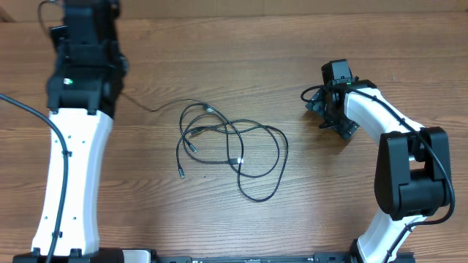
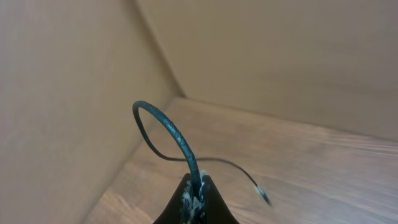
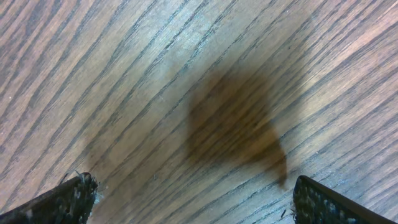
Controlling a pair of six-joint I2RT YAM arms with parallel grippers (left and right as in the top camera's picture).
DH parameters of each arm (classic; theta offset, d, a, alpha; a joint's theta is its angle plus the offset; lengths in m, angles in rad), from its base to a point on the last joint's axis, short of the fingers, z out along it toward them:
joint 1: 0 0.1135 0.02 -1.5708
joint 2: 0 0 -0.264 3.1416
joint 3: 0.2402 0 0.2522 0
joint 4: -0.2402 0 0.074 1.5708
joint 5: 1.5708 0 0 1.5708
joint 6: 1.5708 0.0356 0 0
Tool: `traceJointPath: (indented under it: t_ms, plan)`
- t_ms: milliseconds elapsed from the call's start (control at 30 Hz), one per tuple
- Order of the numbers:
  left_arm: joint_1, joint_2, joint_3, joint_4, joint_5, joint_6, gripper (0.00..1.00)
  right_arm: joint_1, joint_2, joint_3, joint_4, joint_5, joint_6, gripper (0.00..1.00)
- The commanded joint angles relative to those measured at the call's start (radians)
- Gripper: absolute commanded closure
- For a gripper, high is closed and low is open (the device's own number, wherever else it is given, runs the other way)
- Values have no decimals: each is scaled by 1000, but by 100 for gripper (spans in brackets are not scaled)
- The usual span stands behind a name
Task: Untangle cables
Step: 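Swing the left gripper with the cable down to the table's left side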
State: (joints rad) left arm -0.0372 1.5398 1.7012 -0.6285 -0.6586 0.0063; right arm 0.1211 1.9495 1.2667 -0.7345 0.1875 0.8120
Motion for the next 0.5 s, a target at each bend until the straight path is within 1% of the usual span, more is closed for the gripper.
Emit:
traceJointPath:
  t_ms: [0, 100, 267, 333, 467]
  plan:
    - [98, 26, 13, -25, 115, 12, 96, -1, -11, -4, 1, 9, 3, 0]
    - [169, 48, 13, -95, 203, -21, 96, -1, -11, -4, 1, 9, 3, 0]
    - [259, 93, 8, -224, 382, -214, 96, -1, -11, -4, 1, 9, 3, 0]
    - [281, 121, 8, -265, 426, -236, 96, -1, -11, -4, 1, 8, 3, 0]
    - [299, 180, 7, -321, 450, -244, 96, -1, -11, -4, 1, 9, 3, 0]
